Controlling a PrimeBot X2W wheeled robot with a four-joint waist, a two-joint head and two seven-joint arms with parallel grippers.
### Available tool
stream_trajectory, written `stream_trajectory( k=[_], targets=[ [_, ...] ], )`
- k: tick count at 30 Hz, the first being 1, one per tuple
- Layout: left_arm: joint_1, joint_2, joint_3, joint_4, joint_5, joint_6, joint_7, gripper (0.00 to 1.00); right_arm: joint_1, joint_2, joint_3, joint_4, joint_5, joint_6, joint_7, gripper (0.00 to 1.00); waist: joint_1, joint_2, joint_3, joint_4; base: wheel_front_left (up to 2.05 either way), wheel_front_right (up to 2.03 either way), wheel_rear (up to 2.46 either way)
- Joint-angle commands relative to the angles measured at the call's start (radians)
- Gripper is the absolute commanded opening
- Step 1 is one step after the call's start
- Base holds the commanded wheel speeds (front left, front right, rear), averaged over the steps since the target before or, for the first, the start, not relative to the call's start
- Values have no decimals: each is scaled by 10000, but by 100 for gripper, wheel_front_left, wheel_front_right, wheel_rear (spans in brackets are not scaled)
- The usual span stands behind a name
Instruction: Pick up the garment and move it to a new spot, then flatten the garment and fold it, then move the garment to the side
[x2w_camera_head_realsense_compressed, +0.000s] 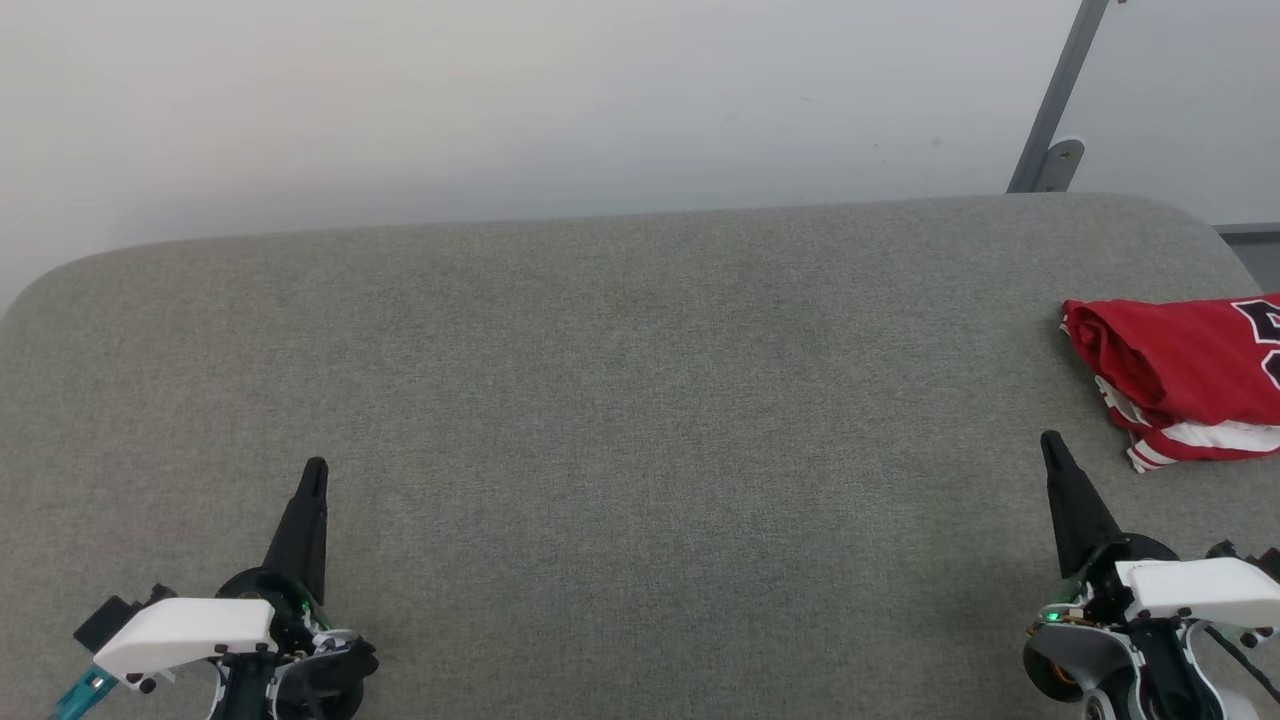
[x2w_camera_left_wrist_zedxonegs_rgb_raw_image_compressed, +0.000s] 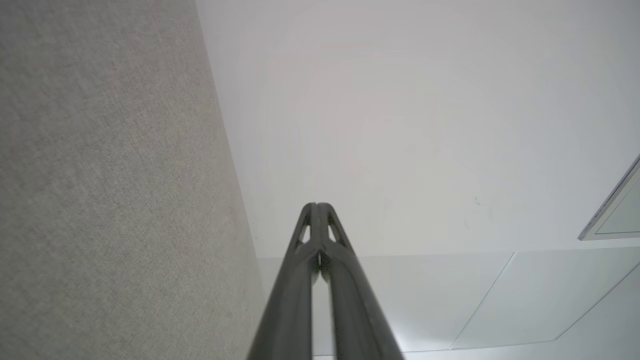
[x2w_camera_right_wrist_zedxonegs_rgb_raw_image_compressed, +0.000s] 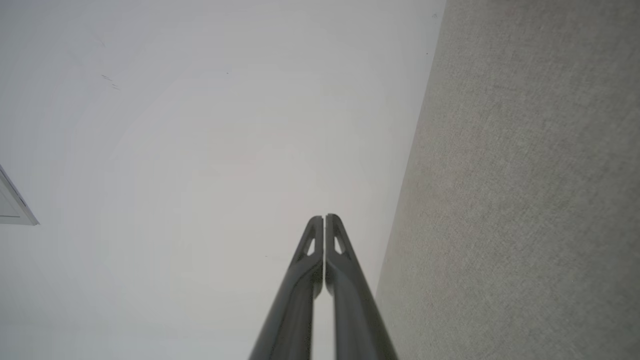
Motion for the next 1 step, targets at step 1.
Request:
stream_trajectory(
  k=[1],
  targets=[
    [-130,7,28,-3,-17,-57,31,0,-42,17,1,29,41,-3,23,0,0,0,0,0,0,0,0]
  ],
)
